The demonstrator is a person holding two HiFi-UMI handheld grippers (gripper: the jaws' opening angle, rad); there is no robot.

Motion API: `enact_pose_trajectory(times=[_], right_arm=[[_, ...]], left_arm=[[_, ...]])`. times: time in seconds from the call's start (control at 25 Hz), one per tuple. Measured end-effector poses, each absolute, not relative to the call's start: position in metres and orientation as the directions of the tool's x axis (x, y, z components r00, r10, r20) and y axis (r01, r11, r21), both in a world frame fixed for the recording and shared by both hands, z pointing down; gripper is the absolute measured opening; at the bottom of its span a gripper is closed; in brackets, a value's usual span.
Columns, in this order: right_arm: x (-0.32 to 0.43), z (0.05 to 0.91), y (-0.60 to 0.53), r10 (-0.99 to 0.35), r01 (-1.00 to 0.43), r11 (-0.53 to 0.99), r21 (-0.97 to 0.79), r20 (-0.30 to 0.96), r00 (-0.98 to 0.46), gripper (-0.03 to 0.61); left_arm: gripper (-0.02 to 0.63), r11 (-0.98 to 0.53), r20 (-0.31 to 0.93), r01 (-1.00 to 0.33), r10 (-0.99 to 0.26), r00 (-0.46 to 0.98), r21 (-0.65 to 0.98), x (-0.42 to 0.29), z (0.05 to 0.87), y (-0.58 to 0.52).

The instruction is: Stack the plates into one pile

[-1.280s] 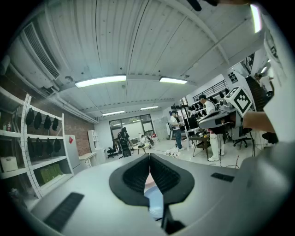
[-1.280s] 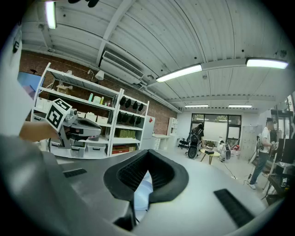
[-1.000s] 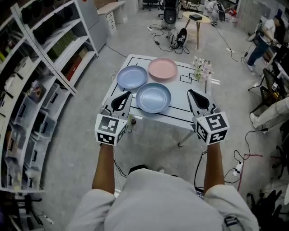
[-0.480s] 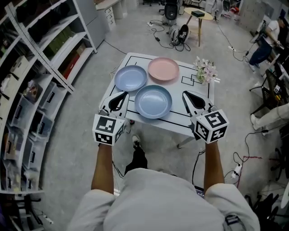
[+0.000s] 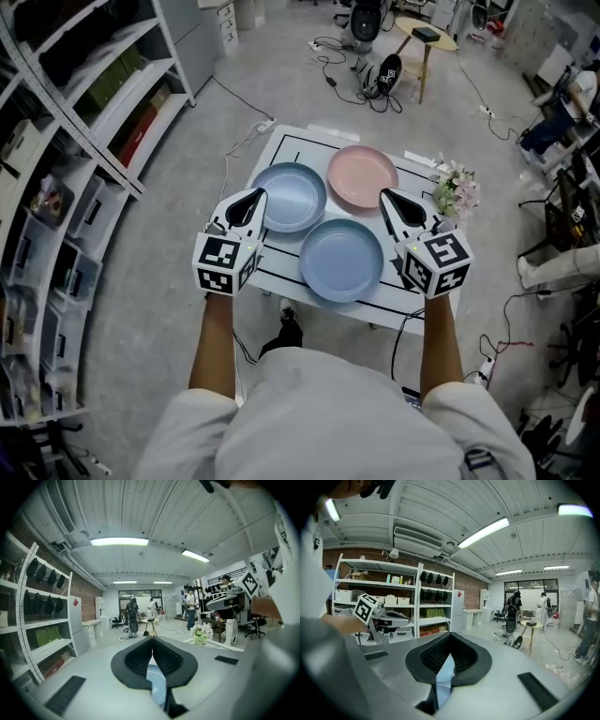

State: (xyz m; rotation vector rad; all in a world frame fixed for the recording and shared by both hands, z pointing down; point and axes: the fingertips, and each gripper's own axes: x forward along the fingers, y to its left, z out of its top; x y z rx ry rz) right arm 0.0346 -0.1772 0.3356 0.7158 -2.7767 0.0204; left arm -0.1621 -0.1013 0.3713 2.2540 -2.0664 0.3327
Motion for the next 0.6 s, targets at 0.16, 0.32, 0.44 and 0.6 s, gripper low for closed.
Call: enact_pose_trajectory(times=[0.16,0.32,0.44,0.6], right_arm=[[-0.019,0.344,-0.214,-0.476,-0.478,0.876,0.071,0.301,-0.827,0.013],[-0.056,0.359,-0.245,-0.483,-0.492,0.868,0.064,0.339,-0.808,0.014],[-0.078,0.377,-0.262,-0.484,-0.498,0.865,0.065,0.377,-0.790,0.015],[-0.094,0.410,-0.278,-0.448,-0.475,0.878,0.057,0.446,-0.775,0.022]], left_arm=[[0.018,-0.094,0.227,-0.992,-0.971,0.073,-0.084,-0.213,0.382,-0.137],[0.018,-0.091,0.251,-0.994,-0.965,0.071,-0.067,-0.249,0.394,-0.165],[0.018,-0.088,0.284,-0.995,-0.956,0.071,-0.047,-0.269,0.411,-0.181],[0.018,-0.085,0.334,-0.996,-0.939,0.075,-0.015,-0.279,0.437,-0.195]])
